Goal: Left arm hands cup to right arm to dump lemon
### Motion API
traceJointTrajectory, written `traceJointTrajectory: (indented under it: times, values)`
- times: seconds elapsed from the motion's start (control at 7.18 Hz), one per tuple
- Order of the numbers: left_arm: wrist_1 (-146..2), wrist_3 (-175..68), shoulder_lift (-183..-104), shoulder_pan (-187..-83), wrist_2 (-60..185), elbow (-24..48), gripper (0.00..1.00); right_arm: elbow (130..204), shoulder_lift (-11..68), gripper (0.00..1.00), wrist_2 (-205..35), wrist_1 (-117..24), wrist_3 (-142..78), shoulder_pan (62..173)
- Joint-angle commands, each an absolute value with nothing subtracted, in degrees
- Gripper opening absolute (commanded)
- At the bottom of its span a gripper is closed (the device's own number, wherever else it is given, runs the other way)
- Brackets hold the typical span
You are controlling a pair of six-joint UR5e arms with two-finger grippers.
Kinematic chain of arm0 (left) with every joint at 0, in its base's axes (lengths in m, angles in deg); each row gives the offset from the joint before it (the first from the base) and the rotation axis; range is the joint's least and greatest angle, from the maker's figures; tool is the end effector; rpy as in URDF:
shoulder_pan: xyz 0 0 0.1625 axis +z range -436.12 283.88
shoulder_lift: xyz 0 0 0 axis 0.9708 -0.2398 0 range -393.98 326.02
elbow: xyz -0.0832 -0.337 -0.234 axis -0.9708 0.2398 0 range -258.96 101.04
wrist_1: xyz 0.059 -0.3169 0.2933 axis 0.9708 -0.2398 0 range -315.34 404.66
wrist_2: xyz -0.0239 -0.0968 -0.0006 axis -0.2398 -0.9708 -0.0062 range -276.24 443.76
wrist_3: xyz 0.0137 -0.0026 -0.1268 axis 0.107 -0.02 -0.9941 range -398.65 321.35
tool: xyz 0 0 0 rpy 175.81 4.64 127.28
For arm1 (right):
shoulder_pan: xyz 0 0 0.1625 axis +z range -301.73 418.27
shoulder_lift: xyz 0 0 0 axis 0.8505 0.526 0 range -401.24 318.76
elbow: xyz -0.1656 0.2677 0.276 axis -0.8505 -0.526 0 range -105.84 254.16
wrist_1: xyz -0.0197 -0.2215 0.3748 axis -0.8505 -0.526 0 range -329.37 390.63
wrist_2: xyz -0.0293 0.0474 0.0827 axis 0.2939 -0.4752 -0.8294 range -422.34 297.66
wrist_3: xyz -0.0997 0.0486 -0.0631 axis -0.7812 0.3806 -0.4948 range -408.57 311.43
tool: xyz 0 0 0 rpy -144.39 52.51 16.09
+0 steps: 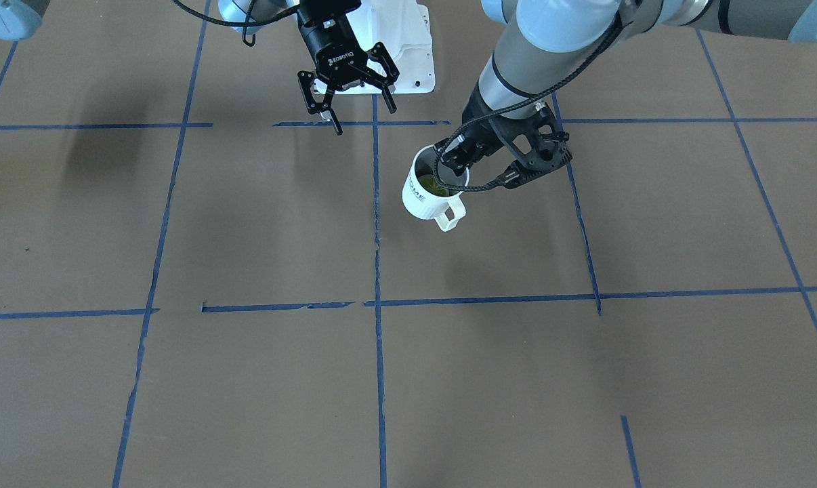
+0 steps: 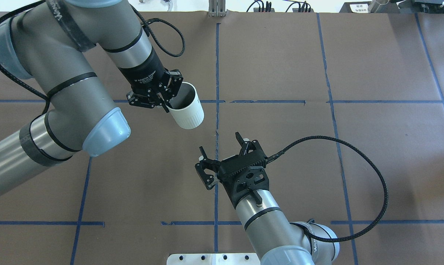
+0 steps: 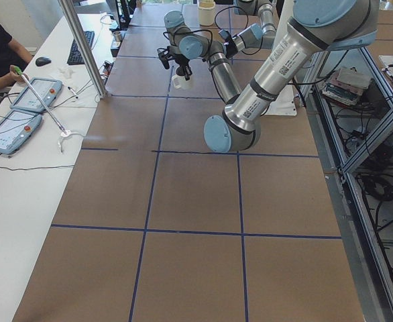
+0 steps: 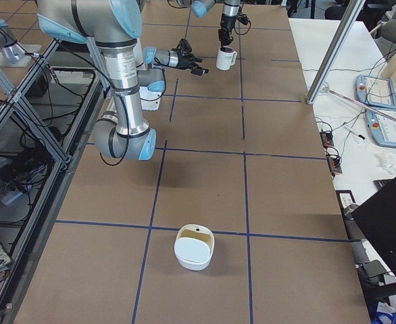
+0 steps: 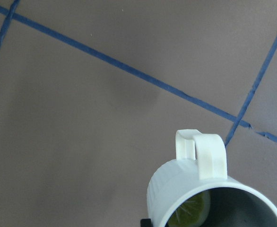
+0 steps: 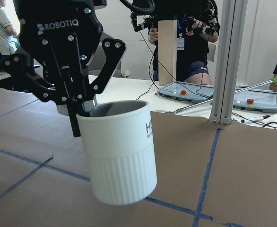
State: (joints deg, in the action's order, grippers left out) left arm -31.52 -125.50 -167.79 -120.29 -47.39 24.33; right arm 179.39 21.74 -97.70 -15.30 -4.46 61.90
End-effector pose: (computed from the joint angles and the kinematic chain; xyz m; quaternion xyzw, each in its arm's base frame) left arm 0.4344 -0.4909 0.1178 -0.1607 0.4473 -0.1834 0.8605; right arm -0.5612 -0.2735 0.1617 0.5586 -0.4116 0.0593 0.7177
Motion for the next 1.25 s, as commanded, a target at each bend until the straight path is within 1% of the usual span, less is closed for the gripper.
traceJointTrajectory:
  times: [0.0, 0.28, 1.11]
  values:
    - [-31.5, -128.6, -169.0, -116.8, -48.0, 24.6, 0.0, 178.2, 20.5, 0.99, -96.4, -15.3, -4.6, 61.9]
    - [-31.5, -130.3, -169.6, -115.8, -48.0, 26.1, 0.0, 176.8, 20.2, 0.99, -96.4, -15.3, -4.6, 61.9]
    - [-31.5, -130.8, -169.9, -114.5, -48.0, 26.8, 0.01, 175.7, 20.3, 0.99, -96.4, -15.3, -4.8, 61.9]
